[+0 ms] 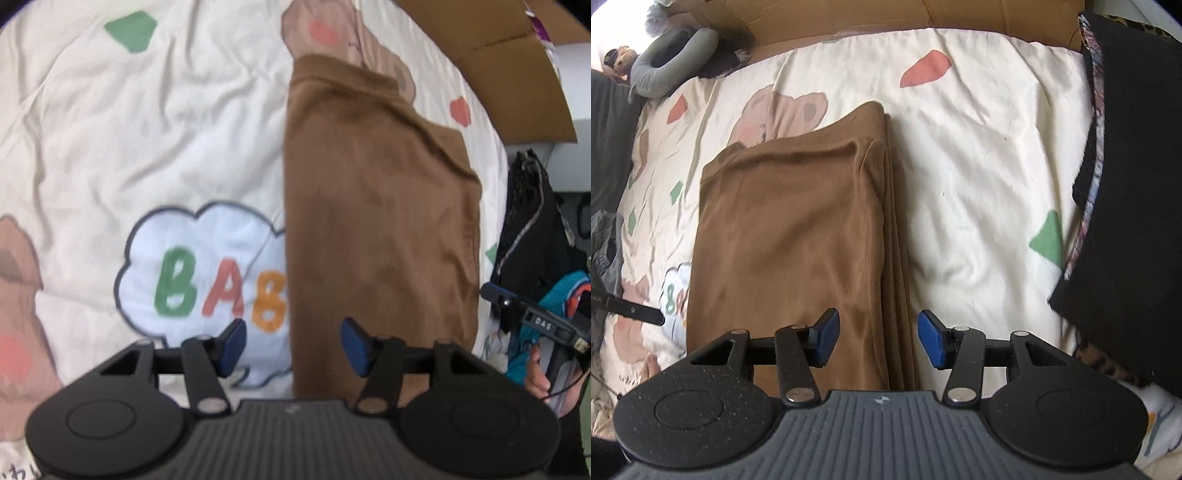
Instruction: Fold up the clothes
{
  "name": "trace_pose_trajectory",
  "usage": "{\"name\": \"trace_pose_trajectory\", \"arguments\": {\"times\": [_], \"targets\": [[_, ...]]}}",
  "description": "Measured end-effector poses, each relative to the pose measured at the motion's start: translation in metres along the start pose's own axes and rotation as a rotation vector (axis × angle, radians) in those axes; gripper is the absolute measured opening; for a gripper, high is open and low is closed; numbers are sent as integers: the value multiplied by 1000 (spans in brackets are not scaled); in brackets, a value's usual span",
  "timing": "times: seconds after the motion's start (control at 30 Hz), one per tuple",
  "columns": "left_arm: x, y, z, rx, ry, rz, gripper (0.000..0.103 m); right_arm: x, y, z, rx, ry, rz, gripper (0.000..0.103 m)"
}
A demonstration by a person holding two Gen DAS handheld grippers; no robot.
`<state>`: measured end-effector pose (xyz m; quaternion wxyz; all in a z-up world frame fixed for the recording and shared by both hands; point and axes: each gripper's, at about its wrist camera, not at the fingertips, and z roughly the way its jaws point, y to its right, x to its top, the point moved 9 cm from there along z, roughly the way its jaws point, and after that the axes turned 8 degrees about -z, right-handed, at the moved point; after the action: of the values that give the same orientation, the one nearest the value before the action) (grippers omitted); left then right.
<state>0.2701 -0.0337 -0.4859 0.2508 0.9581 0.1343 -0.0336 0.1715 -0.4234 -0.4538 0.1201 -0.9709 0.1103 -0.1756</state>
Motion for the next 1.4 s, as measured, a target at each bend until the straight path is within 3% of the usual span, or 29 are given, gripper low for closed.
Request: {"name": "trace_pose_trajectory", "arguments": {"times": [0.1,0.5,0.63,0.77,1.23,1.4], "targets": [[10,7,4,-29,12,-27,60,11,7,8,10,19,33,54],[51,15,12,-23,97,-16,60,43,23,47,53,52,88,53],[57,17,10,-68,112,-19,75,55,33,52,50,63,96,51],[63,22,10,-78,121,10,79,62,35,59,64,61,93,49],[89,29,14,-86,164,46,79,90,35,76,171,70,105,49],[97,28,17,-126,167,24,79,101,39,83,205,69,124,47]]}}
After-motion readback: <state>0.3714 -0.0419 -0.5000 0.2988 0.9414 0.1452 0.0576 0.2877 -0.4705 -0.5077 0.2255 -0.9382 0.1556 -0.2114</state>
